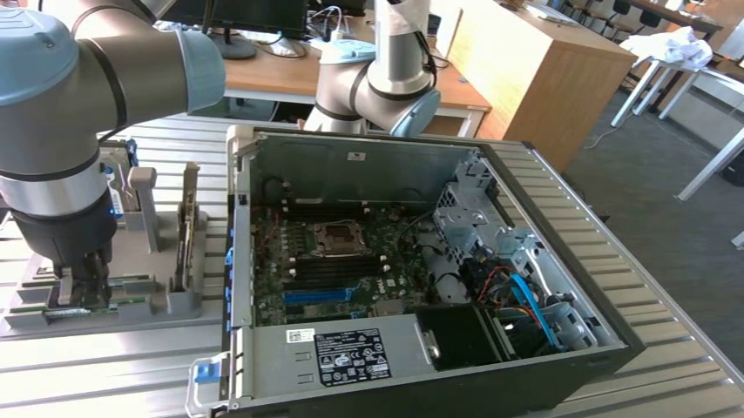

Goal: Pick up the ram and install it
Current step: 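Pick up the ram and move it above insertion slot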

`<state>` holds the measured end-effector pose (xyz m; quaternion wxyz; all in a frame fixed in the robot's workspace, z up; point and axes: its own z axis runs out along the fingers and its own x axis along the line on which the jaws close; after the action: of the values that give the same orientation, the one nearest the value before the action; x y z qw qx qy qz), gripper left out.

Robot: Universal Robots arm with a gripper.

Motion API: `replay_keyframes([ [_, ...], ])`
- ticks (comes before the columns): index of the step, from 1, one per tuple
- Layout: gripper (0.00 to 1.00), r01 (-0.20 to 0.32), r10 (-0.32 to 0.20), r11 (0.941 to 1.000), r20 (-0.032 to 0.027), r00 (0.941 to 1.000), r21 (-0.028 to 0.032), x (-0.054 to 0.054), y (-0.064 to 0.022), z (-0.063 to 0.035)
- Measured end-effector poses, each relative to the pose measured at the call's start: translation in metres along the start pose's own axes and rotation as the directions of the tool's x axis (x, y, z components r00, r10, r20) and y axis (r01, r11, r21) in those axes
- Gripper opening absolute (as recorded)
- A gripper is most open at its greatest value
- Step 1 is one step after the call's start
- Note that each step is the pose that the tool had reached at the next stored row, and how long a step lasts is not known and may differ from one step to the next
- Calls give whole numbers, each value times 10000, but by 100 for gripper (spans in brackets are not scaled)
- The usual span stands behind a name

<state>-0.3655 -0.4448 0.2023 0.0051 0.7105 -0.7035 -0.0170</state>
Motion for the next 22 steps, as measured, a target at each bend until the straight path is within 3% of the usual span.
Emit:
replay_keyframes([
  [14,19,0,0,10000,0,10000,0,0,0,9],
  [16,11,0,0,10000,0,10000,0,0,0,8],
  [22,11,0,0,10000,0,10000,-1,0,0,8],
])
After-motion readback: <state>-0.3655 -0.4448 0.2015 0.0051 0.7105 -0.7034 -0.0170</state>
